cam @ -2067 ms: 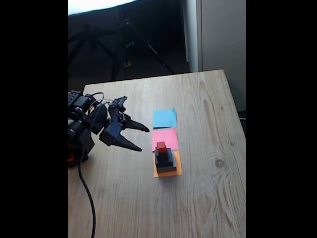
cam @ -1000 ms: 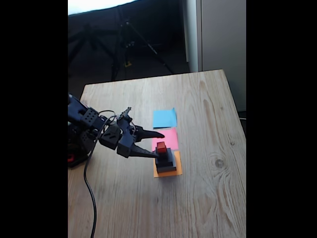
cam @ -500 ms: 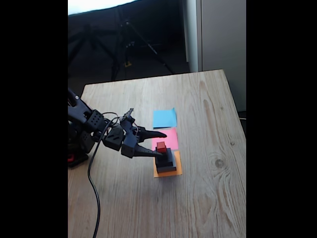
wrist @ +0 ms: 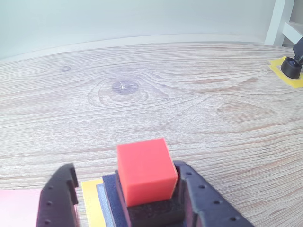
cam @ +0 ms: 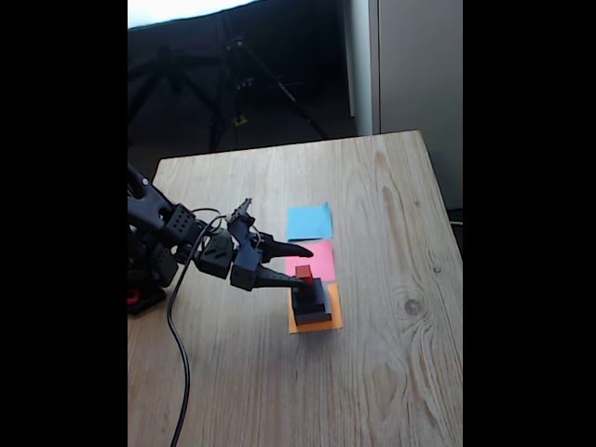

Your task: Tower of hanoi

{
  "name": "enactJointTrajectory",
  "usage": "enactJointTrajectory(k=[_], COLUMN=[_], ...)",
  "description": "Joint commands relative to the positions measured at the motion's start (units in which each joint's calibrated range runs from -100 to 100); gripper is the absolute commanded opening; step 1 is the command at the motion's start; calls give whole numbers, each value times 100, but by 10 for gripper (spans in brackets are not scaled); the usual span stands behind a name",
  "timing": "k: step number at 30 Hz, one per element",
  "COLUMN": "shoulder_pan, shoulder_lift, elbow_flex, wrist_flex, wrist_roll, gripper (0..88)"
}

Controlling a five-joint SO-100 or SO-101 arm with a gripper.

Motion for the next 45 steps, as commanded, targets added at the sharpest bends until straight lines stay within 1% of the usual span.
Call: enactJointTrajectory(k=[1, 10, 22, 27, 34, 37, 39, 43, 45], shoulder_pan=[-24, 17, -125, -125, -133, -141, -150, -175, -183], shoulder_lift=[-198, -259, -402, -410, -433, -539, -675, -1144, -1440], elbow_flex=[17, 99, 144, 135, 126, 35, -101, -674, -1129], wrist_flex=[-127, -127, -102, -102, -86, 149, 488, 1751, 2690], wrist_roll=[69, 69, 69, 69, 69, 69, 69, 69, 69], gripper=[173, 93, 75, 30, 13, 4, 4, 4, 4])
